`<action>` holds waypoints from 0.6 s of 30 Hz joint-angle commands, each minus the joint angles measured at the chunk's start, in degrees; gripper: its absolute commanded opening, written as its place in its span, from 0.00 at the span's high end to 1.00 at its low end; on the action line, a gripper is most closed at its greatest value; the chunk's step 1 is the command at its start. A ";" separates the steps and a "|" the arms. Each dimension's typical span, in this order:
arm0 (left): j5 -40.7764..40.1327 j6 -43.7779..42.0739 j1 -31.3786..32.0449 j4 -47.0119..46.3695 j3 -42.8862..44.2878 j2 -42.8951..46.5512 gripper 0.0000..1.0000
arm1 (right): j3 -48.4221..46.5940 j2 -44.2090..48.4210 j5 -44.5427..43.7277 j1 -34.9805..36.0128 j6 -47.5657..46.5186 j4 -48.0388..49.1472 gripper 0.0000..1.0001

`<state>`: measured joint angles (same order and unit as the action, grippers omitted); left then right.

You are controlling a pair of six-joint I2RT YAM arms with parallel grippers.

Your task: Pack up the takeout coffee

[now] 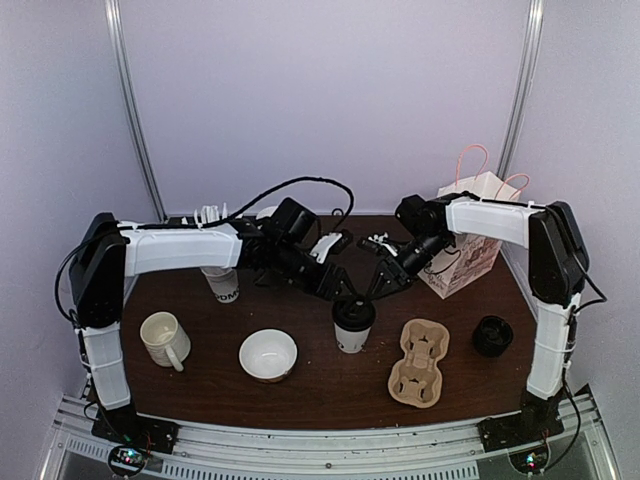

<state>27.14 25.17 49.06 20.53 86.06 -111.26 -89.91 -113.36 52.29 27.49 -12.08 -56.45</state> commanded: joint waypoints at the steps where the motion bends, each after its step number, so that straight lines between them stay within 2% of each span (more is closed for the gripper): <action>1: 2.16 0.10 -0.37 -2.44 -2.31 2.96 0.45 | -3.46 -2.77 -1.70 -0.15 1.03 -0.14 0.54; 5: -0.05 0.73 -0.37 -1.44 -3.90 4.57 0.45 | -6.51 -4.54 -2.57 -0.28 1.64 -0.35 0.54; 8: -4.68 0.65 -0.43 -0.81 -4.98 6.77 0.41 | -6.99 -3.17 -3.66 -0.79 1.72 -0.73 0.52; 13: -5.09 -0.01 -0.98 -1.17 -4.04 8.28 0.37 | -1.64 4.15 -7.17 -2.36 1.47 0.78 0.42; 18: -4.69 -0.82 -1.06 -0.93 -1.96 6.82 0.37 | 4.39 10.38 -7.88 -2.55 -0.37 0.78 0.40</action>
<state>23.14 25.43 48.45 21.06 81.87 -104.42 -89.06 -108.51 46.17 25.26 -10.87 -55.99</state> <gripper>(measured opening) 0.631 0.594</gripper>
